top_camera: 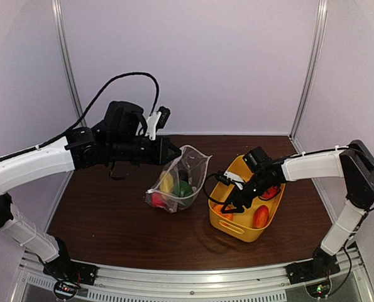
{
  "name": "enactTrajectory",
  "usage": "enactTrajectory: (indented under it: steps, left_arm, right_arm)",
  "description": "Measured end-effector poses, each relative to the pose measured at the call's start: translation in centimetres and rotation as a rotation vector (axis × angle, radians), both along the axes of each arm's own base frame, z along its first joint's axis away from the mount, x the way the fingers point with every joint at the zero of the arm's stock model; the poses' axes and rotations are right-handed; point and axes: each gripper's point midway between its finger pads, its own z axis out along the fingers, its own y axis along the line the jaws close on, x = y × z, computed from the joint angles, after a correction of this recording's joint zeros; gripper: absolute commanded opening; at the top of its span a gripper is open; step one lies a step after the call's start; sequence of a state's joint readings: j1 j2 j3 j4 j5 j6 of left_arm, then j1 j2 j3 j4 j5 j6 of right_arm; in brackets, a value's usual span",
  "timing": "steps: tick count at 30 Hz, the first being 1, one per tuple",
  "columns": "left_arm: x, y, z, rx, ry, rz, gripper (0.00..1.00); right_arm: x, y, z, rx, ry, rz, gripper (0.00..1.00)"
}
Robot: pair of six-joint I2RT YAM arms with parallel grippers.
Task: Place the food in the zip-top bag and seal the zipper
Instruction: Pick up the fake fruit from the bin.
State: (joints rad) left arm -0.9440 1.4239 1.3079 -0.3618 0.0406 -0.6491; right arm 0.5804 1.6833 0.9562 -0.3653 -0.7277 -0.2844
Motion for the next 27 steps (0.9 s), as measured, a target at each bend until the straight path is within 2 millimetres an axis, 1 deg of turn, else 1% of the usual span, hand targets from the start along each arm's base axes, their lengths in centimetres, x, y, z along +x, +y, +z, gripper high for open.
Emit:
enactTrajectory:
  steps: [6,11,15,18,24,27]
  left_arm:
    - [0.0,0.0,-0.3,-0.001,0.000,0.000,0.00]
    - [0.0,0.0,-0.3,-0.005,-0.003,0.000,0.00]
    - [-0.1,0.1,-0.3,-0.006,-0.004,0.001,0.00]
    - [-0.1,0.1,-0.2,-0.007,-0.005,0.001,0.00]
    - [-0.1,0.2,-0.4,-0.005,-0.004,0.001,0.00]
    - [-0.1,0.2,-0.4,-0.004,-0.003,0.001,0.00]
  right_arm:
    - [-0.1,0.0,-0.1,-0.004,0.004,0.002,0.59]
    - [-0.1,-0.2,-0.9,-0.018,0.018,0.001,0.56]
    - [-0.1,-0.2,-0.9,-0.020,0.018,0.001,0.49]
    - [-0.1,-0.2,-0.9,-0.020,0.017,0.003,0.42]
    - [0.2,-0.4,-0.6,-0.015,0.003,0.001,0.35]
    - [0.7,-1.1,0.0,-0.014,-0.014,-0.017,0.31]
